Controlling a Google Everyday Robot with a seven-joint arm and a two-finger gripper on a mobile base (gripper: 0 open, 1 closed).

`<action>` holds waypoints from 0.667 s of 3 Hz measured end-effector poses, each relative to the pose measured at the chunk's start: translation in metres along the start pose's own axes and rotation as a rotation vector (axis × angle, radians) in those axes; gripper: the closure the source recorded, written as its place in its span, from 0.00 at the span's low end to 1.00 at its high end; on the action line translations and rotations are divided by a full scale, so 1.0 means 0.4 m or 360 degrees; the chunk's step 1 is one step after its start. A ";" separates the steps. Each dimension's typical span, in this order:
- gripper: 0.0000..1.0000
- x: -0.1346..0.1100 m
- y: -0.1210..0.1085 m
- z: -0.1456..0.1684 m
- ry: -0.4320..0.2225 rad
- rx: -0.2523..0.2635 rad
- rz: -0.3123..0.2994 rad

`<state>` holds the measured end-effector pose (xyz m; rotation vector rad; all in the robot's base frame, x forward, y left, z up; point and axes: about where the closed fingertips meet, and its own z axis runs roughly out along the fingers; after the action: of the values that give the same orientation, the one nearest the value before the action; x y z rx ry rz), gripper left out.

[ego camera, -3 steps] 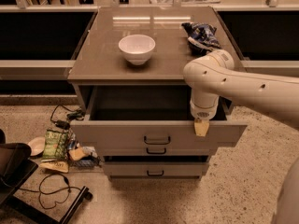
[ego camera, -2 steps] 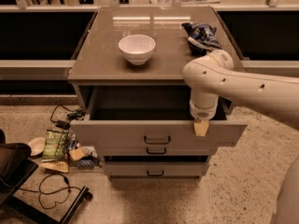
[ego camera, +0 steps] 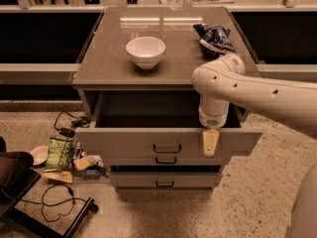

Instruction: Open top drawer

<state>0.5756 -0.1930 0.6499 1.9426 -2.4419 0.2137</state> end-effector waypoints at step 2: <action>0.00 0.023 0.037 0.021 -0.0016 -0.0063 0.0019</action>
Offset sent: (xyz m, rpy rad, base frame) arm -0.0353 -0.0139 -0.0175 0.0488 0.0746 -0.0342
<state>0.5598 -0.1995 0.6410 1.9186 -2.4456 0.1550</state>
